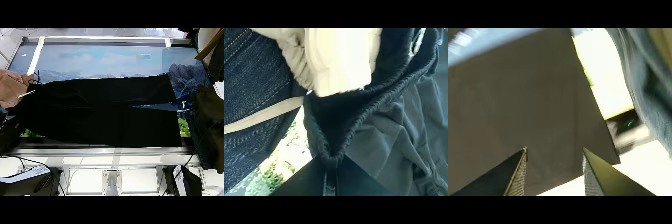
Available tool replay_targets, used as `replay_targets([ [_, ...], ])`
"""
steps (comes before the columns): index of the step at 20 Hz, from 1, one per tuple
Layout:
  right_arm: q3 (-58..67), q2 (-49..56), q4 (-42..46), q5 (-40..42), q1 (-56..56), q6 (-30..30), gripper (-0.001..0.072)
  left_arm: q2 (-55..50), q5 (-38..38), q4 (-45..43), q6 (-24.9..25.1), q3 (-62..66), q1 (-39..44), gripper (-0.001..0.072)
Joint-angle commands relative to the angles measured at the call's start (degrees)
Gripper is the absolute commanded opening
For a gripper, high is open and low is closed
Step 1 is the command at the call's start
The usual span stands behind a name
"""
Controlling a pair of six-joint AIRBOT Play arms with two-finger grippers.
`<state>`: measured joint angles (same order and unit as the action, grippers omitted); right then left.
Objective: Fold the clothes and pants, and hang the long-sleeved shirts on hangers.
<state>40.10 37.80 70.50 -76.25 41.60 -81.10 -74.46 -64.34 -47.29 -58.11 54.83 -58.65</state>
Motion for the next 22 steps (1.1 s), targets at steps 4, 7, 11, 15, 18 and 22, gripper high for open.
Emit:
replay_targets([
  [4,-9.7,11.0,-10.6,-6.6,24.7,14.4,0.0388,1.0,-0.4,-0.2,-0.7,0.0,0.0,0.0021],
  [7,-11.2,17.2,-6.7,-6.7,25.8,16.2,0.0389,1.0,-0.4,-0.2,-0.7,0.0,0.0,0.0021],
  [11,-13.6,19.2,-4.7,-0.5,25.9,16.2,0.0389,1.0,-0.4,-0.3,-1.1,0.0,0.0,0.0022],
  [15,-15.3,20.2,-5.9,3.5,25.9,16.3,0.0389,0.9,-0.3,-0.3,-1.1,0.0,0.0,0.0022],
  [18,-15.6,22.3,-6.2,3.8,25.8,16.3,0.0388,0.9,-0.4,-0.3,-1.1,0.0,0.0,0.0022],
  [22,-15.6,23.9,-6.5,5.7,21.2,16.4,0.0387,0.9,-0.4,-0.3,-1.1,0.0,0.0,0.0022],
])
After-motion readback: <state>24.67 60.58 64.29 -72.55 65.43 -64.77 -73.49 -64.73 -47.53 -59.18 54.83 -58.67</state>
